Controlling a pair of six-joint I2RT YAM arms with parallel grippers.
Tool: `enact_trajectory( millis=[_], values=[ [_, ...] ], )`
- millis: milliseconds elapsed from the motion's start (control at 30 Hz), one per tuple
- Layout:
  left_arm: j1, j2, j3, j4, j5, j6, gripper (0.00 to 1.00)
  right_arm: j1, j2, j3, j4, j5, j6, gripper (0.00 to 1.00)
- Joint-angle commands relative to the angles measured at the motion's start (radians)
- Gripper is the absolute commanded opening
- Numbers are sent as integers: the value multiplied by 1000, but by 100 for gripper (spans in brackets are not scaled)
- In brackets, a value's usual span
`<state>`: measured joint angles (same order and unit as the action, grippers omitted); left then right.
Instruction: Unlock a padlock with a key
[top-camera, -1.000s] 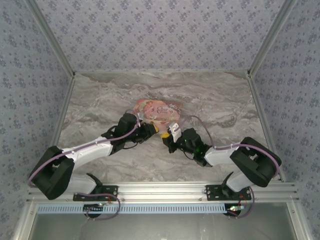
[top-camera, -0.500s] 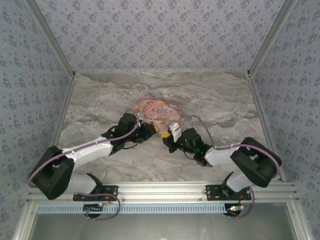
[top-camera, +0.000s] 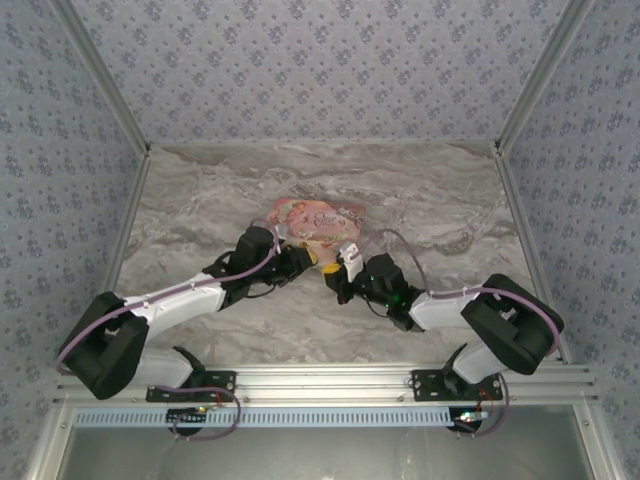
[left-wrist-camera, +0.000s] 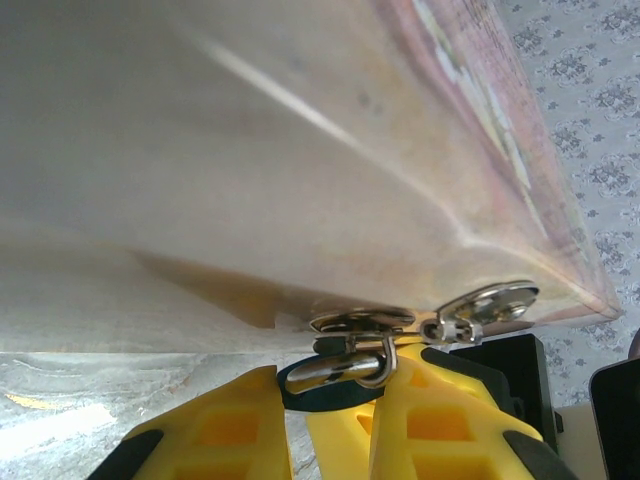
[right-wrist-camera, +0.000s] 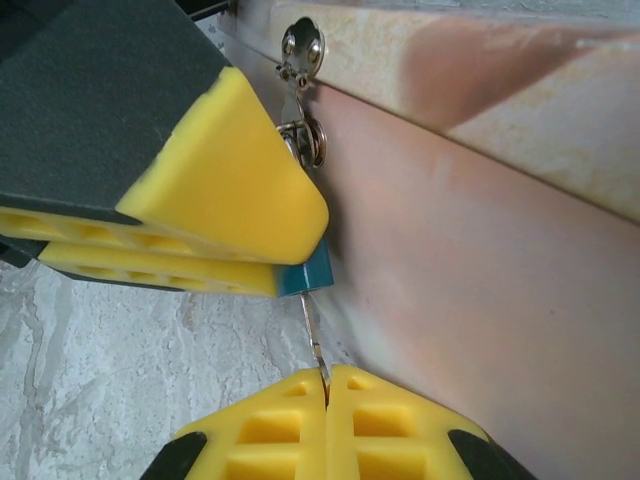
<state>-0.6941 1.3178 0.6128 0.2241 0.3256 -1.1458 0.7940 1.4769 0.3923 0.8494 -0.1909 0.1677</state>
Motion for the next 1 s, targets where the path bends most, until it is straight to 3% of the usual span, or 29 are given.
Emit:
enact_trajectory(
  millis=[0,333,700,967],
  values=[
    [-15,-22,24,38,88,-2,15,-11,-22,42,46,4,9,0],
    [-18,-18,27,48,102,-7,15,-15,-11,64,80,-28,27,0],
    [-20,-11,18,66,105,-11,15,-51,-17,105,78,-146,102,0],
    [-22,-15,19,71,120,-12,15,-57,25,118,86,-140,102,0]
  ],
)
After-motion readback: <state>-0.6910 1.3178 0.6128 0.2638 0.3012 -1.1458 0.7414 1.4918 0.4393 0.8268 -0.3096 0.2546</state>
